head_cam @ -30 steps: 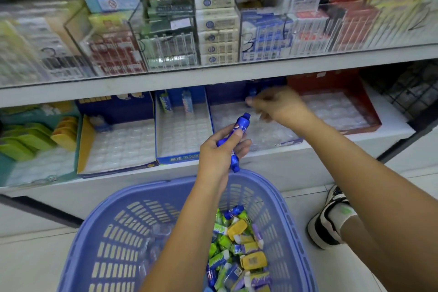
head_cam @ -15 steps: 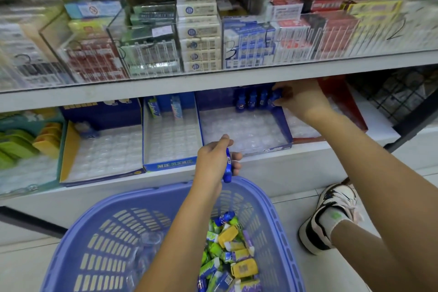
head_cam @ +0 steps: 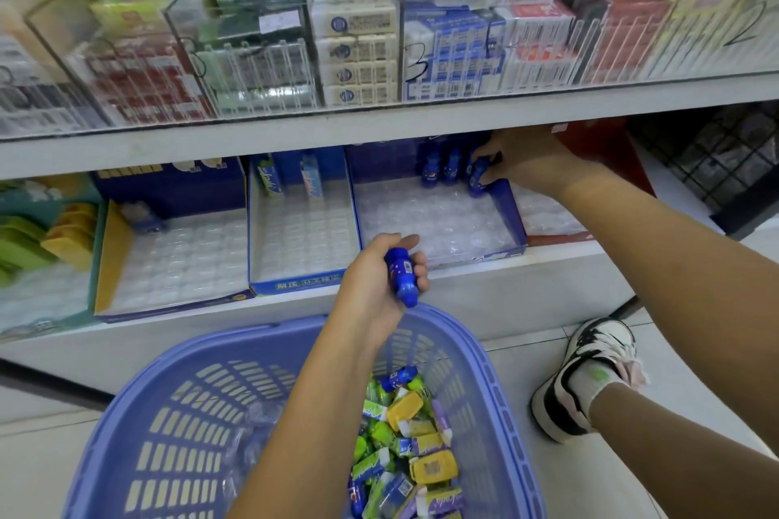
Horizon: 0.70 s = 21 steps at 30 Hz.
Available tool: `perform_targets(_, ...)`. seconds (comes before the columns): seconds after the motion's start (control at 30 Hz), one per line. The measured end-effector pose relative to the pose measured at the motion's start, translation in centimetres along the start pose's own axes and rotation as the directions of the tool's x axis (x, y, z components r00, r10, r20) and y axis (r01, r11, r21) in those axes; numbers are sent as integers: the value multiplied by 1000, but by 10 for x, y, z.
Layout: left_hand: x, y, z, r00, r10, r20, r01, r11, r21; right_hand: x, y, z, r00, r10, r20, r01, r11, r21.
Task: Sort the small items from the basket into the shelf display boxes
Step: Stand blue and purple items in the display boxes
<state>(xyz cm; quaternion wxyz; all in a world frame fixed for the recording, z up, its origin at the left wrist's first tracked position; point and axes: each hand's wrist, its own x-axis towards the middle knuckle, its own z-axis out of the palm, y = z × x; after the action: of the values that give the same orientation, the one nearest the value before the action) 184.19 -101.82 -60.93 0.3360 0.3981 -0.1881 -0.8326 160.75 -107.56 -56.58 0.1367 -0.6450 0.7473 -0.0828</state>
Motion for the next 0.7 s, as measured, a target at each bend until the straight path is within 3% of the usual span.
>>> perform_targets(0.13,-9,8,2,991,10,132,23,969,-247,-7,-7,-2,999,29,17,-29,999,-15)
perform_targets(0.23,-11,13,1,987,79,141,-44,971,-237,-23,-24,5,988,-7,-155,4,1000,-19)
perform_targets(0.3,-10,13,-1,982,149,113,-125,973,-194,-42,-41,11,976,22,-217,21,981,193)
perform_targets(0.37,-8,12,-2,973,222,65,-203,954,-219,-69,-60,14,997,73,-5,-57,816,576)
perform_targets(0.43,-7,10,1,961,275,6,-260,918,-300,-89,-76,17,970,21,243,-199,646,737)
perform_targets(0.47,-6,9,4,955,297,-15,-284,895,-344,-94,-82,21,955,-4,296,-235,600,765)
perform_targets(0.57,-5,7,13,933,359,-16,-333,847,-414,-99,-95,32,968,22,248,-234,425,875)
perform_targets(0.7,-4,9,23,891,451,49,-389,816,-428,-95,-93,39,974,111,197,-210,113,971)
